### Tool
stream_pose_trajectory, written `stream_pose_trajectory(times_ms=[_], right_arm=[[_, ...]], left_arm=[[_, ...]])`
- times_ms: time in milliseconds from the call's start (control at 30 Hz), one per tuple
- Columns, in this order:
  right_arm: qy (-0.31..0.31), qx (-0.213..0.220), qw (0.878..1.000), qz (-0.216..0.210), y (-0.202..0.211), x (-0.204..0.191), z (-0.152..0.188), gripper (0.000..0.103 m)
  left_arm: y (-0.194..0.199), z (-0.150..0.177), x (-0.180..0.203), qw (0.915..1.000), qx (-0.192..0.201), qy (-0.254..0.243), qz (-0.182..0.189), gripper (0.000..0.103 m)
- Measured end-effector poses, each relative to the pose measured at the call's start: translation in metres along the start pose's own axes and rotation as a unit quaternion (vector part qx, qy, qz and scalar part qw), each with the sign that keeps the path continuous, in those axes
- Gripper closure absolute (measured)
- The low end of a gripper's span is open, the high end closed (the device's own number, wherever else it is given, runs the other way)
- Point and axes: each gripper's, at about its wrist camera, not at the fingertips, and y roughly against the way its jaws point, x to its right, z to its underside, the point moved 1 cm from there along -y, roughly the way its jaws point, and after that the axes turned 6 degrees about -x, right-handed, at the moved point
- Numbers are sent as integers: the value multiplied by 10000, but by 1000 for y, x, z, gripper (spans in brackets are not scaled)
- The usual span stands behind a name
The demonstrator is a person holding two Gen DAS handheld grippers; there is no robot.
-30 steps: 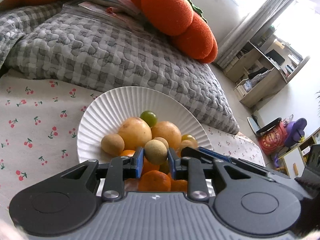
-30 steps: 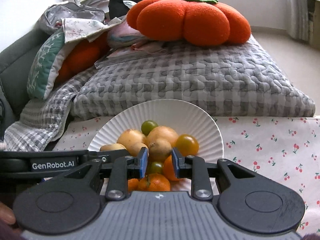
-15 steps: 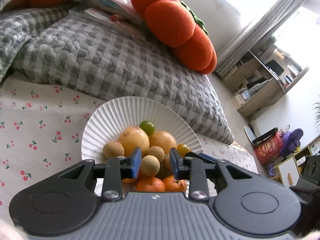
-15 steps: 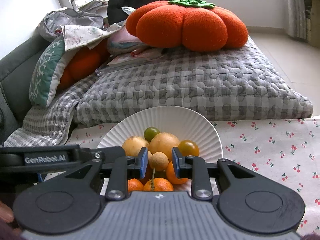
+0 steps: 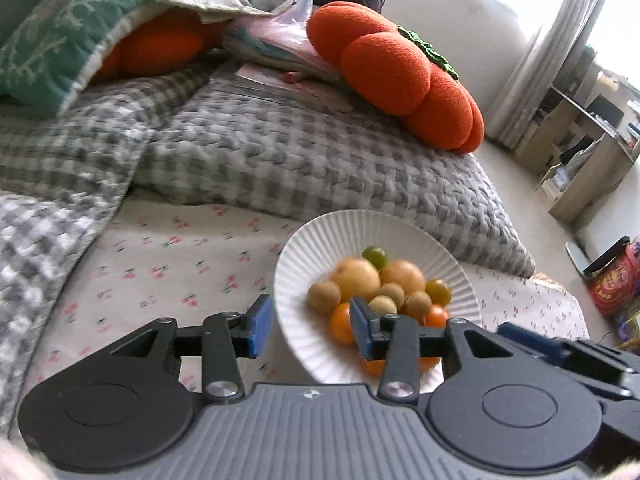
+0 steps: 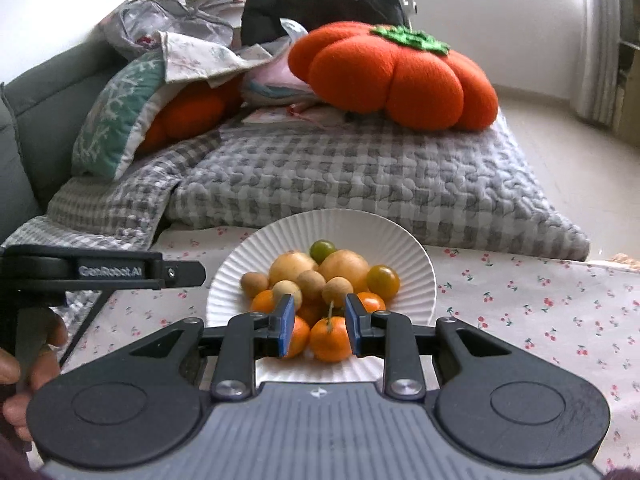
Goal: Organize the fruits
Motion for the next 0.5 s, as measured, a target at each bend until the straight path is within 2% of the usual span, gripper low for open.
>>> stream_pose_trajectory(times_ms=[100,267,367,500], right_arm=[[-25,142,9998,121,19,-10,8,73],[211,254,9990,310,43,-29,23,68],[56,257,9991,341,51,-31,33,58],[118,320,9984,445,64,-39,47,51]], left_arm=[[17,12,-1,9997,-44,-145,-181,64],[54,35,4,9976,170,-516,-426,49],[72,49,4,9957,316,-638,-593,42],[89,69,0,9940,397,-718,-721,40]])
